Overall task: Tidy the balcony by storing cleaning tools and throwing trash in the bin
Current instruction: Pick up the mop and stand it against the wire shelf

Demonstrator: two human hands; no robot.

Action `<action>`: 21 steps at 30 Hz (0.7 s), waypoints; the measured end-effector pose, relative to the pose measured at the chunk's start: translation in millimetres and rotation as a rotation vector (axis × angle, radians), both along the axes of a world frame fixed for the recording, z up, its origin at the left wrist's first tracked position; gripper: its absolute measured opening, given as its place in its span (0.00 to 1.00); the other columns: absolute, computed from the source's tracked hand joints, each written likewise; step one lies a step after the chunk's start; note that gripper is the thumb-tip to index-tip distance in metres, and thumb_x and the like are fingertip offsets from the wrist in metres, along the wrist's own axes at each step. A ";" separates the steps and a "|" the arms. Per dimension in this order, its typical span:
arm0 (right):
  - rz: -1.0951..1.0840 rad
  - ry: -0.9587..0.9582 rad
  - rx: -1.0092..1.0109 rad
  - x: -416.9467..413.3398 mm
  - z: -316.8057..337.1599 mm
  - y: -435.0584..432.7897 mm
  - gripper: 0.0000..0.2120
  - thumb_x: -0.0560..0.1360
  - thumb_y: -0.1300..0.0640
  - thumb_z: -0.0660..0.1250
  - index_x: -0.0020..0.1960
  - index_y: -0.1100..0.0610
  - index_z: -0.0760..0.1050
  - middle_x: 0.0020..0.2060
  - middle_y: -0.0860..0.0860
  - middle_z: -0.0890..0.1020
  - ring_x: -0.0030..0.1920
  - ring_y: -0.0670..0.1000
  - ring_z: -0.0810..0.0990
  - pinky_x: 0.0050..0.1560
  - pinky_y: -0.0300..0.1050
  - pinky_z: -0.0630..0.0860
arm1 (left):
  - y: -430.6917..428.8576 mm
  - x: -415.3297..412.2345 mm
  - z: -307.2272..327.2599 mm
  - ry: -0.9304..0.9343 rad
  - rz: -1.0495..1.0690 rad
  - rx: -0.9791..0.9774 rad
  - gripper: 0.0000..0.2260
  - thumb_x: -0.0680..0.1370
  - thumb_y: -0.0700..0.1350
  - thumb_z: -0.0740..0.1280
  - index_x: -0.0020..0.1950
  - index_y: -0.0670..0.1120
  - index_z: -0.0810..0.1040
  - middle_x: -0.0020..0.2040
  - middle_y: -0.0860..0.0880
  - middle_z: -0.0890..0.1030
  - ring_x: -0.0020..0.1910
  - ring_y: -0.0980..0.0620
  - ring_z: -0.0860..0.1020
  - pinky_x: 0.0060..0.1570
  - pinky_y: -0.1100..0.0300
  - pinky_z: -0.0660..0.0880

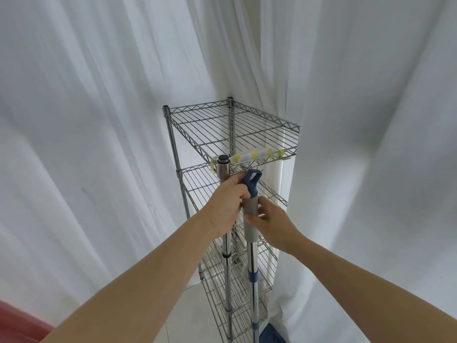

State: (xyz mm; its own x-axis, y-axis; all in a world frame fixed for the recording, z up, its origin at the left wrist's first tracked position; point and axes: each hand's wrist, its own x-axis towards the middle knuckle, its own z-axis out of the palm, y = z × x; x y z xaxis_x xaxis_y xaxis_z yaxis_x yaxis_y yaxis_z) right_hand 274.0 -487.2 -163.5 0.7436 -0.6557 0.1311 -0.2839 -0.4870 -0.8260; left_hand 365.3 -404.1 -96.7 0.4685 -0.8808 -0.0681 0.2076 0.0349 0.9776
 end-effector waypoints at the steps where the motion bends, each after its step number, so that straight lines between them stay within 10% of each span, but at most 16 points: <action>1: 0.003 0.005 -0.003 1.8 -0.4 -1.7 0.11 0.77 0.53 0.62 0.58 0.53 0.70 0.50 0.50 0.80 0.46 0.50 0.80 0.38 0.36 0.72 | -0.2 -0.6 0.4 -0.001 0.004 0.002 0.21 0.73 0.28 0.53 0.53 0.49 0.77 0.50 0.45 0.73 0.50 0.49 0.69 0.48 0.59 0.69; 16: 0.022 0.082 0.009 10.6 -5.3 -6.0 0.12 0.78 0.52 0.61 0.59 0.56 0.69 0.53 0.54 0.79 0.34 0.45 0.73 0.27 0.35 0.67 | -3.3 -0.2 1.8 -0.149 0.048 0.073 0.19 0.74 0.29 0.58 0.58 0.49 0.75 0.63 0.38 0.74 0.54 0.47 0.71 0.53 0.59 0.70; 21: -0.090 0.129 -0.103 6.2 5.9 -1.9 0.15 0.77 0.51 0.62 0.60 0.58 0.72 0.49 0.54 0.81 0.41 0.51 0.78 0.37 0.40 0.73 | 6.8 -5.5 6.0 -0.338 0.042 0.136 0.19 0.74 0.30 0.59 0.57 0.51 0.73 0.60 0.41 0.77 0.60 0.41 0.74 0.61 0.53 0.70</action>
